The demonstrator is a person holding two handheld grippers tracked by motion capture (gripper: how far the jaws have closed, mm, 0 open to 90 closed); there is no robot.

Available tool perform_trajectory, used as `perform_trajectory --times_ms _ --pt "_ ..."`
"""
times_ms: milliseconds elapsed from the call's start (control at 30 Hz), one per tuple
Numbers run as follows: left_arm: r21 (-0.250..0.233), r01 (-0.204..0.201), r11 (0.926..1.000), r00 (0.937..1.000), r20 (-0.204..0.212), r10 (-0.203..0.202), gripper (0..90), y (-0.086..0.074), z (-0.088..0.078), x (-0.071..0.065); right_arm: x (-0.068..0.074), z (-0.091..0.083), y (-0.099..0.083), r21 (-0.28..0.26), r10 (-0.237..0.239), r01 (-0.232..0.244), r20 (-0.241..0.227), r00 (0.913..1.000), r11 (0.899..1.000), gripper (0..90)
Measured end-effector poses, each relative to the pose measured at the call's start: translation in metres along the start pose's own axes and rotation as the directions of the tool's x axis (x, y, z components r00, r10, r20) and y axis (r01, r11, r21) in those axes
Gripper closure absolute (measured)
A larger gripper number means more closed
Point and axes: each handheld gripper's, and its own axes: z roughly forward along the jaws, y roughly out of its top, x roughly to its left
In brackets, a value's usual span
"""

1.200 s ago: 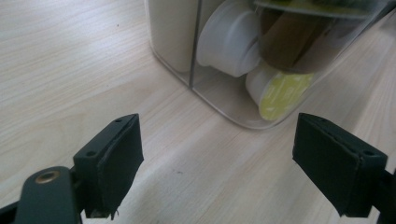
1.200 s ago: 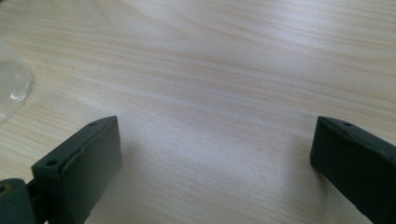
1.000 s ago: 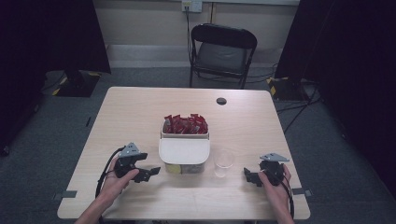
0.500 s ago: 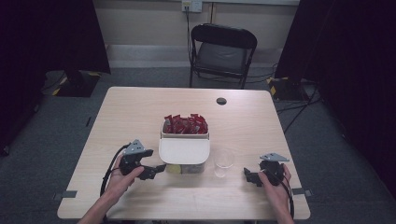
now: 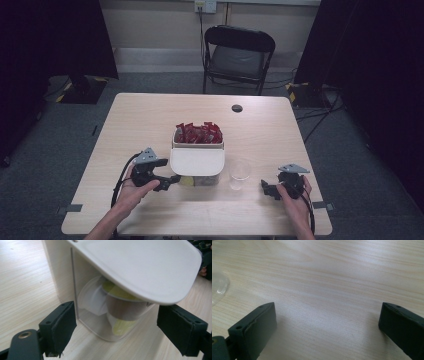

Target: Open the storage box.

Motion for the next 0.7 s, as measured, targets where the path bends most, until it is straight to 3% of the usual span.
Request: perform_trajectory --times_ms 233,700 --pt "0.008 -0.019 0.9998 0.9997 0.016 0.019 14.7 0.0061 0.0036 -0.0024 0.0001 0.0001 0.0 -0.001 0.001 -0.001 0.001 1.0 1.0 1.1" --pt "-0.007 -0.008 0.9999 0.9997 0.025 0.008 14.9 0.0082 -0.0005 -0.0019 0.0 0.0 0.0 0.0 0.0 0.0 0.0 1.0 1.0 1.1"
